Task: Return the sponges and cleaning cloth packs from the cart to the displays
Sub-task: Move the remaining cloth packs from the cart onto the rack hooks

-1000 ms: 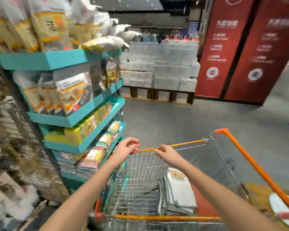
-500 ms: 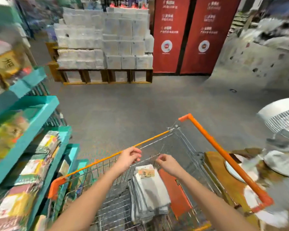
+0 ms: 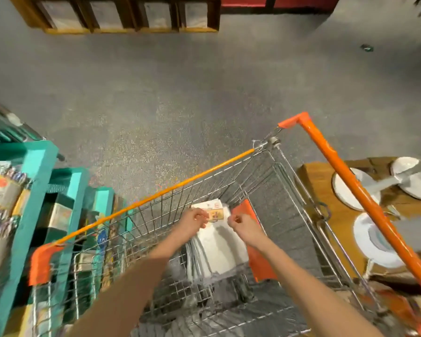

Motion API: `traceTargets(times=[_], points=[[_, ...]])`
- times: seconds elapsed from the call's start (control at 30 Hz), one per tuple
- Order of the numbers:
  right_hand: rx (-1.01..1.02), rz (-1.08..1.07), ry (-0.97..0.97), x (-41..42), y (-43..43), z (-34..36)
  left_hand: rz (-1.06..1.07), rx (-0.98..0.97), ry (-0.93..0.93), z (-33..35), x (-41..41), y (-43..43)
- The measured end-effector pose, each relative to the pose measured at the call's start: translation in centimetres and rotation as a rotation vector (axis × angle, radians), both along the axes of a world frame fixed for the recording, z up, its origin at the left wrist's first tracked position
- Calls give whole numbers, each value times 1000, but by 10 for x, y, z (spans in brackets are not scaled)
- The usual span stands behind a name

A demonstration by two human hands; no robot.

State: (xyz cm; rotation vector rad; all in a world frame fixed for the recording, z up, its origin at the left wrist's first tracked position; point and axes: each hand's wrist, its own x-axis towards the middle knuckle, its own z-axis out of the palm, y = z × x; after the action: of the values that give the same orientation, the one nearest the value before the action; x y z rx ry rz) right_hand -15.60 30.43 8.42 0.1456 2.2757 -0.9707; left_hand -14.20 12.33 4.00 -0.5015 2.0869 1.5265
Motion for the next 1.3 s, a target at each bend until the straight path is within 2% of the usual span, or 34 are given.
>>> traceTargets(times=[0.13, 0.2, 0.33, 0.4, 0.47, 0.6, 0.7, 0.83, 0.93, 1.07, 1.3], points=[[-2, 5, -92, -19, 6, -46, 39, -133, -61, -38, -8, 4], [4, 16, -126, -28, 8, -69, -24, -219, -61, -56, -17, 2], [-14, -25, -156, -34, 15, -100, -406, -653, -7, -94, -36, 2], [-14, -9, -170, -34, 24, -112, -530, -812, 11, -108, -40, 5], [-22, -5, -193, -33, 31, -119, -564, -872, -26, -114, -41, 9], [-47, -70, -224, -32, 45, -129, -447, -880, 13, -125, -36, 19], [-51, -101, -229, -32, 49, -127, -235, -801, 51, -126, -29, 26], [-63, -83, -254, -33, 47, -124, 176, -414, -67, -120, -18, 28], [-69, -78, -243, -36, 43, -125, 261, -259, -123, -113, -8, 15], [-18, 0, -228, -45, 31, -123, 267, -165, -197, -110, 13, -15], [83, 269, -23, -80, -22, -146, 464, 17, -196, -70, 47, -54]])
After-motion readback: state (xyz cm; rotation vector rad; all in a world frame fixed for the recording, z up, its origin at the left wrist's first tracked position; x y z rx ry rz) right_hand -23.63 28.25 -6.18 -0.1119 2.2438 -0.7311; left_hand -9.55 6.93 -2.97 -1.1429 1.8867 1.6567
